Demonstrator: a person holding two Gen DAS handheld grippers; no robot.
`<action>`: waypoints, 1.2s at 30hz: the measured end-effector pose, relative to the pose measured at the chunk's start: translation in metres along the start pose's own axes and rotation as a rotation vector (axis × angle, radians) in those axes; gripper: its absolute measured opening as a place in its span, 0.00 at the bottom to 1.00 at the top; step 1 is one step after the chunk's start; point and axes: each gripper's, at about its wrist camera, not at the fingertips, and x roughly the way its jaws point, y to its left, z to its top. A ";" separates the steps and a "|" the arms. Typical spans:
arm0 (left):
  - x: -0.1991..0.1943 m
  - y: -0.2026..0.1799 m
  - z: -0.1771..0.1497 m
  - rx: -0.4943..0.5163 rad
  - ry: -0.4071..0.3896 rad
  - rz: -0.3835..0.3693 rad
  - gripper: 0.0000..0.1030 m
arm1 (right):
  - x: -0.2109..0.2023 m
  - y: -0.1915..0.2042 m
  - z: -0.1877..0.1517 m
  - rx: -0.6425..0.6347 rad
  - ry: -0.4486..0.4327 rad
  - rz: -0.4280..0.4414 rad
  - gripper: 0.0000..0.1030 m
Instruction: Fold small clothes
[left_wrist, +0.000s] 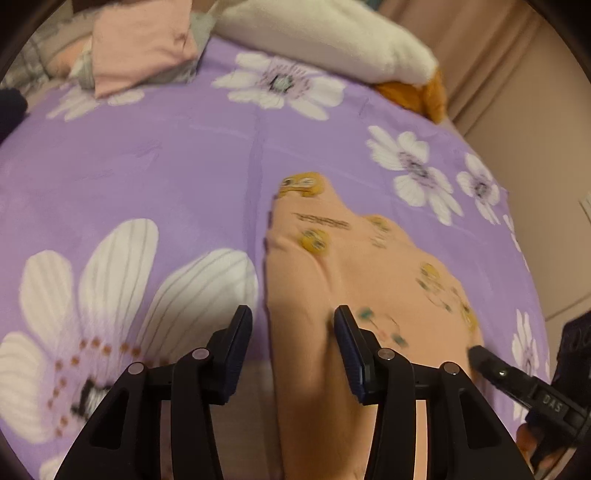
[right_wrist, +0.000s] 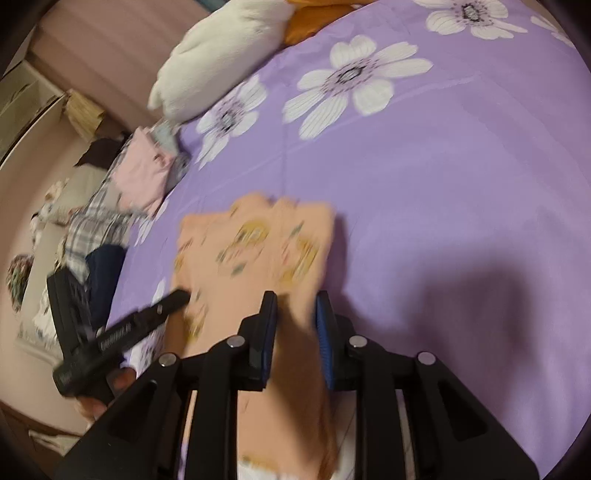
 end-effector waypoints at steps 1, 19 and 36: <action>-0.009 -0.005 -0.007 0.027 -0.013 0.008 0.45 | -0.005 0.004 -0.005 -0.017 -0.009 -0.012 0.24; -0.168 -0.035 -0.035 0.125 -0.296 -0.009 0.45 | -0.129 0.078 -0.015 -0.239 -0.227 -0.088 0.30; -0.249 -0.069 -0.051 0.039 -0.444 0.025 1.00 | -0.206 0.097 -0.033 -0.277 -0.366 -0.122 1.00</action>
